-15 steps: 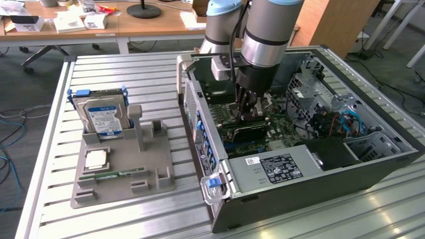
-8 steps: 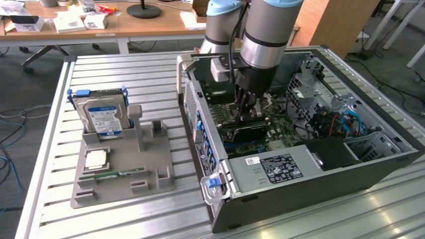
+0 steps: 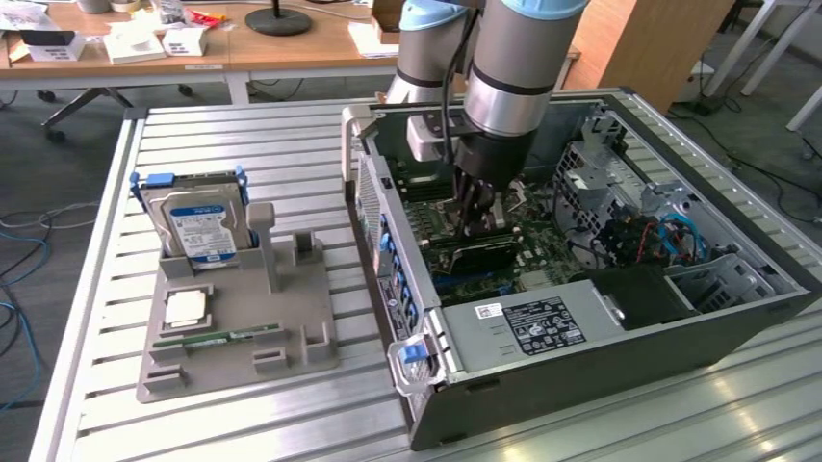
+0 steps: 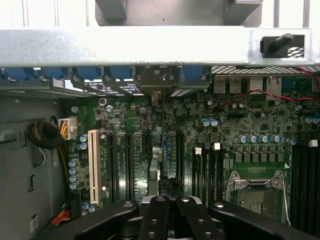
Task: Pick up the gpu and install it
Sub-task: 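Press down on the gpu until it lock into place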
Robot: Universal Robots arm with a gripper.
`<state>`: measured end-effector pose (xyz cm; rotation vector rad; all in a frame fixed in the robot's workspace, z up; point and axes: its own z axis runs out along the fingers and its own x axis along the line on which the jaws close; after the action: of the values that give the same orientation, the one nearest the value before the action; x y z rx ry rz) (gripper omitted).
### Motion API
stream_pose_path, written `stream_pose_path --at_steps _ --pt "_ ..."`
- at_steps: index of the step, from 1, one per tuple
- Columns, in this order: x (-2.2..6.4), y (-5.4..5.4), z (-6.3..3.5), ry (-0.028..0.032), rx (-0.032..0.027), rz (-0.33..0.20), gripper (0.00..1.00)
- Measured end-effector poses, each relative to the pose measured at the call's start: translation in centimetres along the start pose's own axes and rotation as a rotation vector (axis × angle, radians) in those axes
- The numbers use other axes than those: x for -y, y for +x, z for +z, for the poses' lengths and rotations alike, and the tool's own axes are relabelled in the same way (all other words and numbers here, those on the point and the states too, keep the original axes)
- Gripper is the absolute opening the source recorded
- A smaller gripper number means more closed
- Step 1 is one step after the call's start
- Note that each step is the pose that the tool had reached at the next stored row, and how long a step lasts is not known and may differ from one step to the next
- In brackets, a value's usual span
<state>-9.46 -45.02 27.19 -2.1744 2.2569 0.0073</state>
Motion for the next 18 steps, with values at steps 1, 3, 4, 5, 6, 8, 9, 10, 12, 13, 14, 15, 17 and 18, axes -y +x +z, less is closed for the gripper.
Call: stream_pose_path --at_steps 1,3,4,5,6,8,9,10,12,13,14,15,17,18 --pt "0.00 0.00 0.00 -0.0001 -0.0002 0.000 0.11" --pt "-0.08 0.00 0.01 0.0000 -0.0001 0.000 0.11" --pt "-0.13 0.00 0.01 0.0000 -0.0001 0.000 0.11" --pt "-0.17 0.00 0.01 0.0000 0.0000 0.000 0.11" --pt "-0.20 0.00 0.01 0.0000 -0.0001 0.000 0.11" --pt "-0.23 0.01 0.10 0.0000 -0.0001 0.000 0.11" --pt "-0.24 0.01 0.18 -0.0001 -0.0002 0.000 0.11" --pt "-0.25 0.02 0.19 -0.0001 -0.0007 0.000 0.11" --pt "-0.25 0.01 0.18 -0.0001 -0.0008 0.000 0.11" --pt "-0.23 0.01 0.20 0.0000 -0.0007 0.000 0.11" --pt "-0.23 0.01 0.20 0.0000 -0.0006 0.000 0.11" --pt "-0.23 0.01 0.20 0.0000 -0.0006 0.000 0.11" --pt "-0.21 0.01 0.20 0.0000 -0.0006 0.000 0.11" --pt "-0.17 0.01 0.21 0.0001 -0.0005 0.000 0.11"
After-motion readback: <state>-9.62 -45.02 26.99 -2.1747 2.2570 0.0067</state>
